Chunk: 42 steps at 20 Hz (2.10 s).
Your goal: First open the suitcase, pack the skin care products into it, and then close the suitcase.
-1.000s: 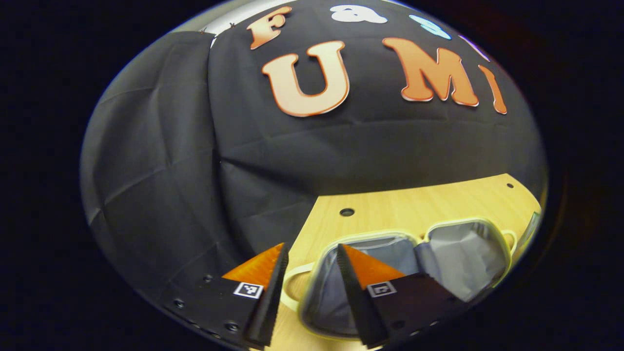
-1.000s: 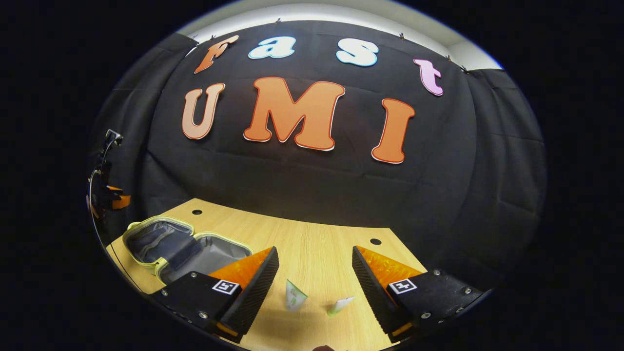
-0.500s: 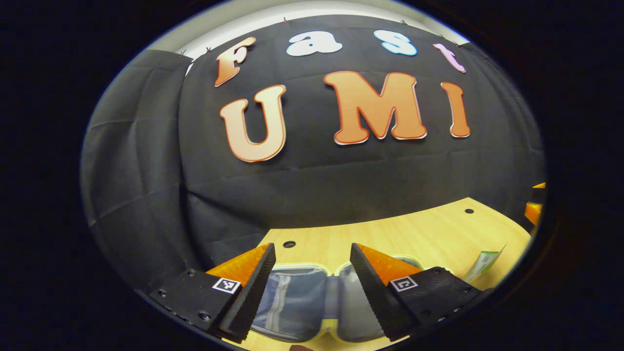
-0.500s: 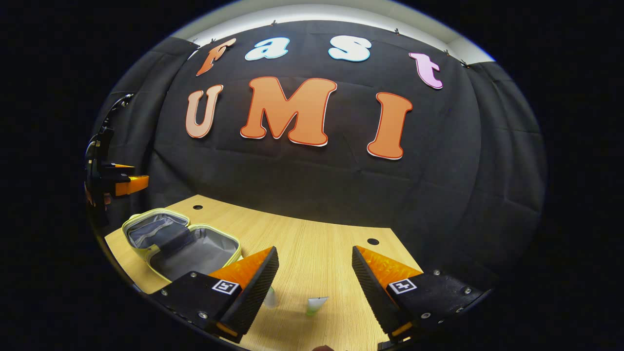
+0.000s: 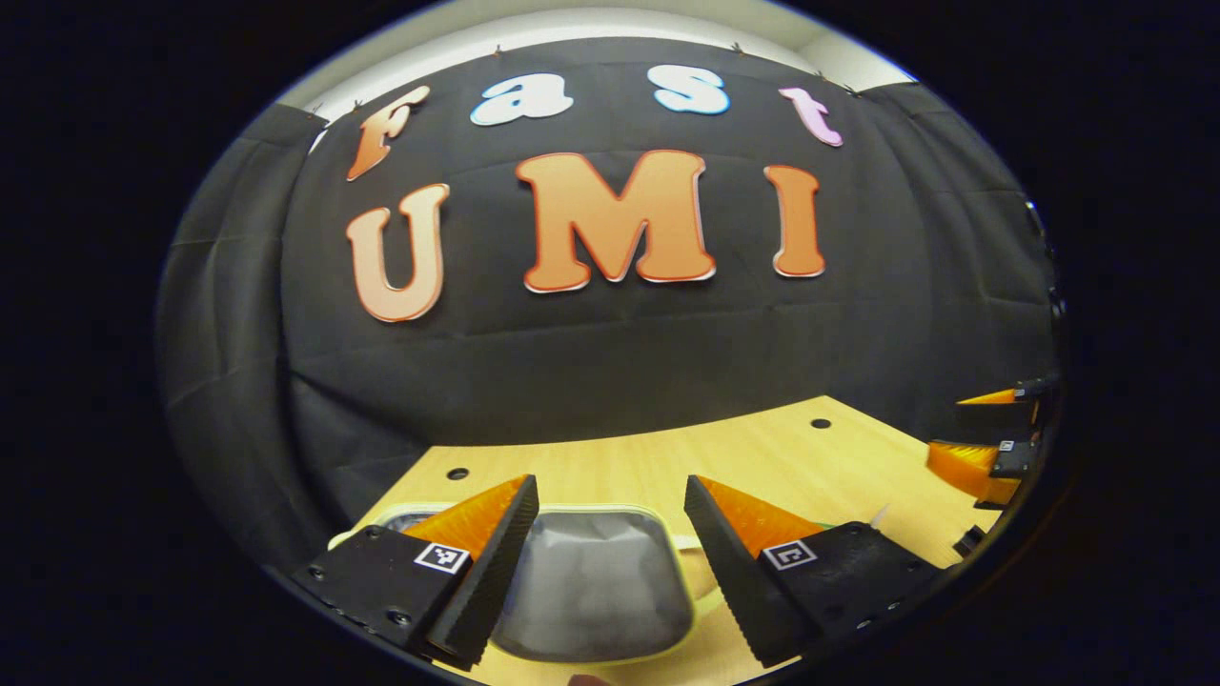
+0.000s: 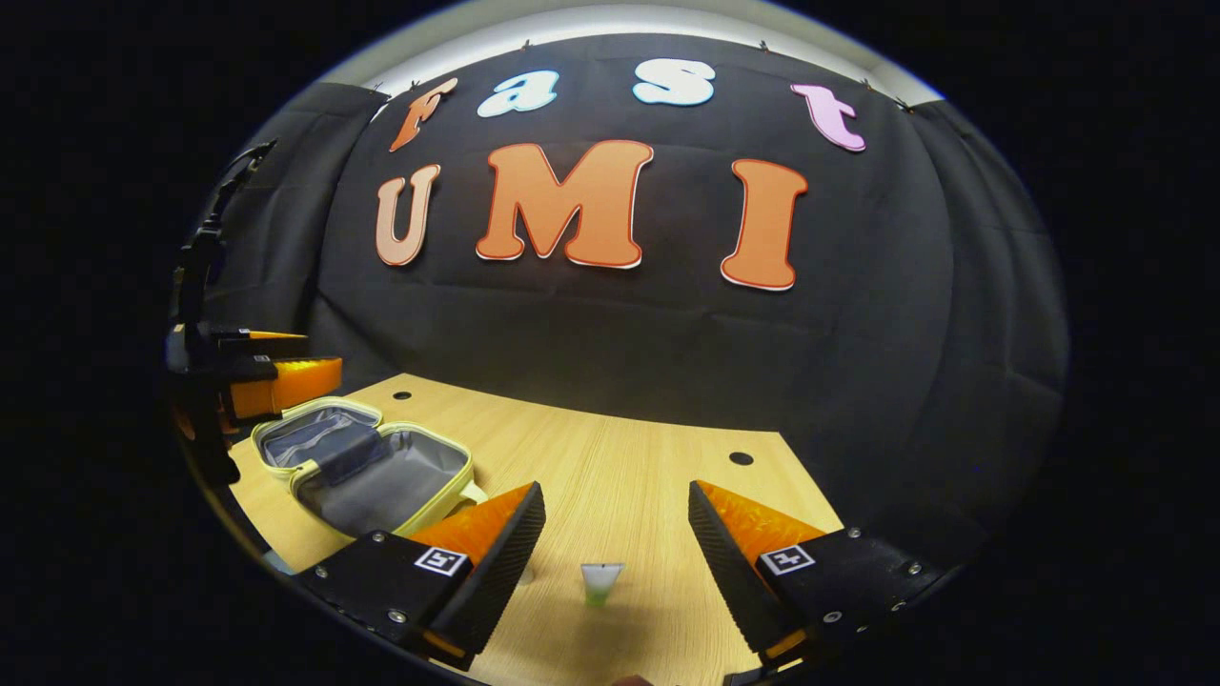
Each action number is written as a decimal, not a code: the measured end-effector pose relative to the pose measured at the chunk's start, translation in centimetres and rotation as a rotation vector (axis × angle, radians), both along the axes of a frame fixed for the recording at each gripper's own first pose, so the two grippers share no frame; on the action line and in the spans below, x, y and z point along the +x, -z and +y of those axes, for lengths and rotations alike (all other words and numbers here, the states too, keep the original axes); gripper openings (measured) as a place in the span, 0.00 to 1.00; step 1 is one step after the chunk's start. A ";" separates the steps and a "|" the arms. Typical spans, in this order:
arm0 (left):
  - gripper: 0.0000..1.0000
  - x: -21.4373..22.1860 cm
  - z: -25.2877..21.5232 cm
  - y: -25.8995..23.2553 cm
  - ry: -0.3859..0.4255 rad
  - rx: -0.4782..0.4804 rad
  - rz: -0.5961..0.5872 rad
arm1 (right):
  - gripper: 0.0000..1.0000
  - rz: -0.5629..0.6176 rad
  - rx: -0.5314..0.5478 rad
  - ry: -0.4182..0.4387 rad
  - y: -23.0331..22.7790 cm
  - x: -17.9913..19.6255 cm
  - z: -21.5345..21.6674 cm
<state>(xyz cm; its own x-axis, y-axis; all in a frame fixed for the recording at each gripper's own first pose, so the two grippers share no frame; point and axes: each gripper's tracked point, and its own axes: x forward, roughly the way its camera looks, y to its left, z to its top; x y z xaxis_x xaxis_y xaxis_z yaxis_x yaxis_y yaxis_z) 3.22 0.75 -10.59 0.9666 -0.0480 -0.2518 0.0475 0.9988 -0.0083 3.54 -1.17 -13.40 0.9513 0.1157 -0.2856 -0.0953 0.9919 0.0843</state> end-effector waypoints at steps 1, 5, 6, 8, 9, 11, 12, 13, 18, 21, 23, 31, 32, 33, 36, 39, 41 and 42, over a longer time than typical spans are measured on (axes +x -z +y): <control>0.96 -0.4 -1.7 0.5 0.024 0.001 0.002 | 0.95 0.000 -0.008 -0.013 0.5 0.0 -0.1; 0.96 -1.2 -7.9 3.7 0.104 -0.015 0.018 | 0.96 0.008 -0.016 -0.054 2.9 -0.5 -0.6; 0.96 -1.4 -9.2 4.7 0.121 -0.021 0.021 | 0.96 0.006 -0.014 -0.057 3.2 -0.6 -0.8; 0.96 -1.8 -11.7 6.8 0.153 -0.037 0.039 | 0.96 0.009 -0.015 -0.068 4.3 -1.1 -1.1; 0.96 -1.9 -12.8 7.8 0.164 -0.038 0.049 | 0.96 0.013 -0.018 -0.075 4.9 -1.3 -1.2; 0.96 -1.6 -15.0 10.1 0.192 -0.038 0.077 | 0.96 0.018 -0.026 -0.086 5.8 -1.6 -1.4; 0.96 -1.3 -16.0 11.2 0.203 -0.039 0.088 | 0.96 0.022 -0.028 -0.088 6.2 -1.8 -1.6; 0.96 -0.9 -16.8 12.3 0.214 -0.043 0.108 | 0.96 0.030 -0.025 -0.095 6.6 -1.9 -1.7; 0.96 0.8 -19.7 17.6 0.218 -0.085 0.185 | 0.96 0.035 -0.031 -0.100 7.9 -1.9 -2.8; 0.94 2.2 -20.6 20.1 0.213 -0.105 0.231 | 0.96 0.046 -0.038 -0.095 9.0 -1.8 -3.5; 0.91 2.8 -20.8 21.7 0.214 -0.126 0.255 | 0.96 0.058 -0.041 -0.094 9.7 -1.6 -3.8; 0.51 3.6 -21.3 20.0 0.214 -0.173 0.249 | 0.96 0.114 -0.048 -0.154 12.1 -0.7 -2.6; 0.50 3.7 -20.8 18.4 0.205 -0.170 0.233 | 0.96 0.125 -0.045 -0.164 12.3 -0.6 -2.4; 0.49 3.8 -20.3 17.0 0.192 -0.174 0.223 | 0.96 0.137 -0.041 -0.176 12.5 -0.4 -2.1; 0.49 3.8 -18.7 12.9 0.166 -0.177 0.200 | 0.96 0.180 -0.033 -0.205 13.5 -0.3 -1.3; 0.49 3.3 -16.6 8.6 0.148 -0.157 0.167 | 0.96 0.230 -0.027 -0.237 14.8 -0.1 -0.5; 0.49 2.8 -15.2 6.2 0.127 -0.139 0.145 | 0.97 0.255 -0.017 -0.265 15.8 0.1 0.2; 0.49 2.4 -14.3 5.3 0.114 -0.126 0.133 | 0.96 0.266 -0.011 -0.283 16.2 0.3 0.7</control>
